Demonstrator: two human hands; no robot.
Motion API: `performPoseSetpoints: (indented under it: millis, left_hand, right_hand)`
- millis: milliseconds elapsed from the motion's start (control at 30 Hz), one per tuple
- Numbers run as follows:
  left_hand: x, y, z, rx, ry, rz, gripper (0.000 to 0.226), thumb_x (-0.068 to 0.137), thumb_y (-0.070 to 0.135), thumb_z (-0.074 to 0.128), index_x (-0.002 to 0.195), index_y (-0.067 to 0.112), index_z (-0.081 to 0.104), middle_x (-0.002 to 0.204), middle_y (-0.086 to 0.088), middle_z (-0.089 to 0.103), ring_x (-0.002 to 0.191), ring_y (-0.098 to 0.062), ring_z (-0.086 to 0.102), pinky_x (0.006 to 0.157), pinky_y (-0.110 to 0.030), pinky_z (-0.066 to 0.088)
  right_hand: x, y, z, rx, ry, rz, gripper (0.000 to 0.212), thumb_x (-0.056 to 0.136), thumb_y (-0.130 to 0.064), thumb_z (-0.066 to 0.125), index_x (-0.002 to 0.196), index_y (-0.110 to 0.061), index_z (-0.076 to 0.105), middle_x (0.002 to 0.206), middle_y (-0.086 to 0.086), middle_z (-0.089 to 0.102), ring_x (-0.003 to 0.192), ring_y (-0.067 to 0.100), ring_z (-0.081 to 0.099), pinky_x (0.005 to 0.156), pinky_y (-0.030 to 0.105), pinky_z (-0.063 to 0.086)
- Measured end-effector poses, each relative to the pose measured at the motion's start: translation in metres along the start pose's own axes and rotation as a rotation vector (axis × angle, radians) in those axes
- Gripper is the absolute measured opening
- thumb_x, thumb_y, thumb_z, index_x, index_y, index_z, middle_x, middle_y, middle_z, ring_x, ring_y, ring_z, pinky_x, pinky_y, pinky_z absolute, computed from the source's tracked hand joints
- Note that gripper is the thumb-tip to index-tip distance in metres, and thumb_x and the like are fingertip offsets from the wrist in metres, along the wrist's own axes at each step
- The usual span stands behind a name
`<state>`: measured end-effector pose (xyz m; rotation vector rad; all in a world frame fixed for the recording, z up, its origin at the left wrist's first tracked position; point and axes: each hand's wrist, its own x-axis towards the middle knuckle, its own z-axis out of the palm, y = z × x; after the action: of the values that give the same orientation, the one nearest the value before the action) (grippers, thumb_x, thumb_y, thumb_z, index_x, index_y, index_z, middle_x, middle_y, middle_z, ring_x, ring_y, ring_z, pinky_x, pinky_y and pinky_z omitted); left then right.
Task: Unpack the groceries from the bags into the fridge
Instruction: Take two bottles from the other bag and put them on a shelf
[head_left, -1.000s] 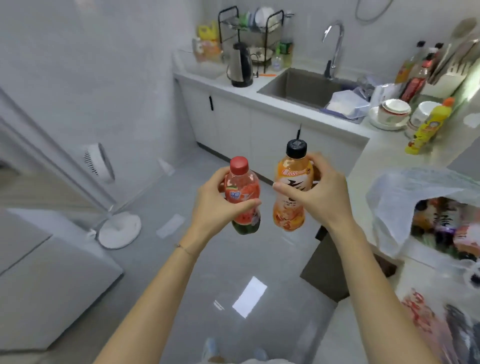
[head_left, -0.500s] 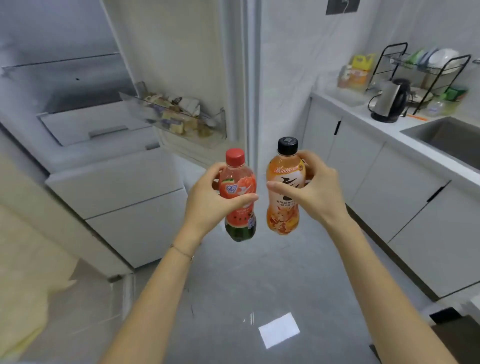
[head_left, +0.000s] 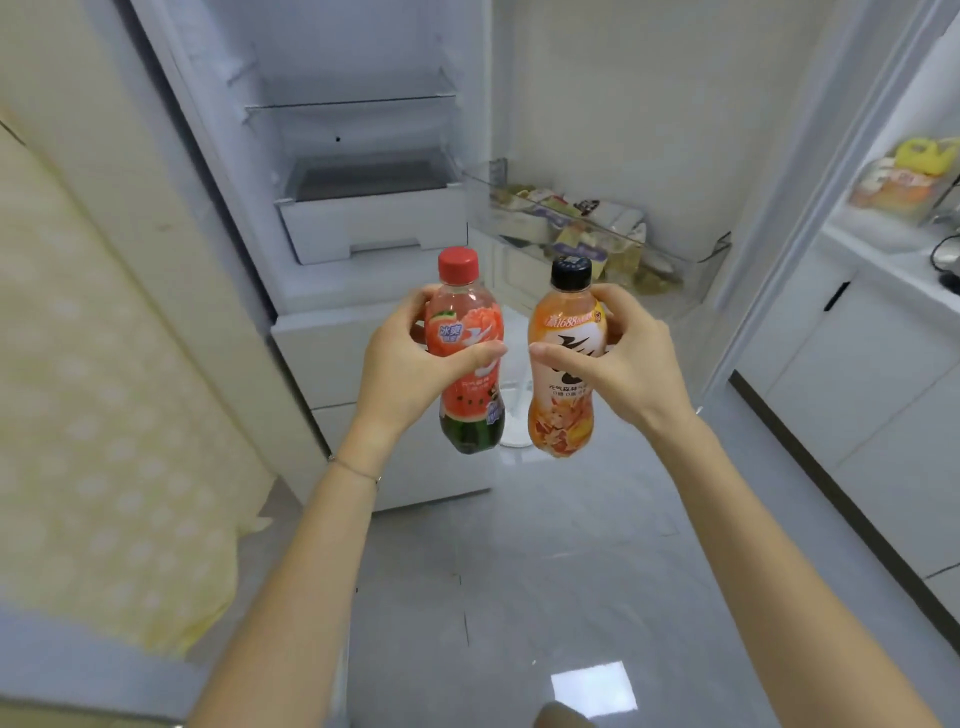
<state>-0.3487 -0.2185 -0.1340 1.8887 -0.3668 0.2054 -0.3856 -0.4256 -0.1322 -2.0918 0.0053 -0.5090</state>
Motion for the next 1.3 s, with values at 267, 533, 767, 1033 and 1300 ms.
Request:
performPoseSetpoints:
  millis: [267,533,767,1033,1300]
  left_hand:
    - [0.062,-0.04,-0.073,-0.006,0.145,-0.031,0.054,0.071,0.035,0.082,0.113,0.034,0.05,0.104,0.024,0.059,0.094,0.005,0.062,0.072,-0.01,0.051]
    - [0.158,-0.067,-0.115,0.056,0.233,-0.029,0.06,0.069,0.037,0.083,0.121,0.026,0.054,0.114,0.012,0.063,0.104,-0.009,0.062,0.083,-0.023,0.053]
    - [0.239,-0.068,-0.134,0.059,0.305,0.008,0.057,0.074,0.029,0.081,0.124,0.024,0.054,0.116,0.009,0.064,0.104,-0.008,0.062,0.084,-0.021,0.052]
    - [0.319,-0.081,-0.154,-0.006,0.415,0.034,0.048,0.078,0.025,0.079,0.118,0.03,0.053,0.103,0.023,0.06,0.089,0.013,0.06,0.066,-0.005,0.048]
    - [0.4,-0.102,-0.188,-0.078,0.481,0.112,0.055,0.075,0.026,0.081,0.122,0.029,0.05,0.114,0.016,0.061,0.104,-0.004,0.061,0.079,-0.015,0.05]
  right_hand:
    - [0.081,-0.026,0.084,0.098,-0.088,-0.042,0.061,0.061,-0.049,0.084,0.113,-0.036,0.054,0.099,-0.019,0.067,0.088,0.001,0.066,0.078,0.03,0.058]
    - [0.189,-0.038,0.147,0.26,-0.14,-0.119,0.055,0.065,-0.041,0.085,0.113,-0.035,0.058,0.096,-0.018,0.068,0.086,-0.001,0.066,0.072,0.024,0.057]
    - [0.28,-0.053,0.178,0.304,-0.203,-0.197,0.054,0.067,-0.043,0.084,0.114,-0.031,0.061,0.097,-0.016,0.069,0.088,-0.001,0.066,0.077,0.026,0.057]
    - [0.358,-0.063,0.214,0.347,-0.126,-0.226,0.057,0.062,-0.048,0.082,0.113,-0.032,0.062,0.096,-0.015,0.07,0.091,0.004,0.067,0.084,0.041,0.057]
    - [0.429,-0.077,0.247,0.418,-0.031,-0.237,0.041,0.069,-0.03,0.084,0.103,-0.035,0.062,0.093,-0.013,0.071,0.089,0.006,0.068,0.083,0.043,0.057]
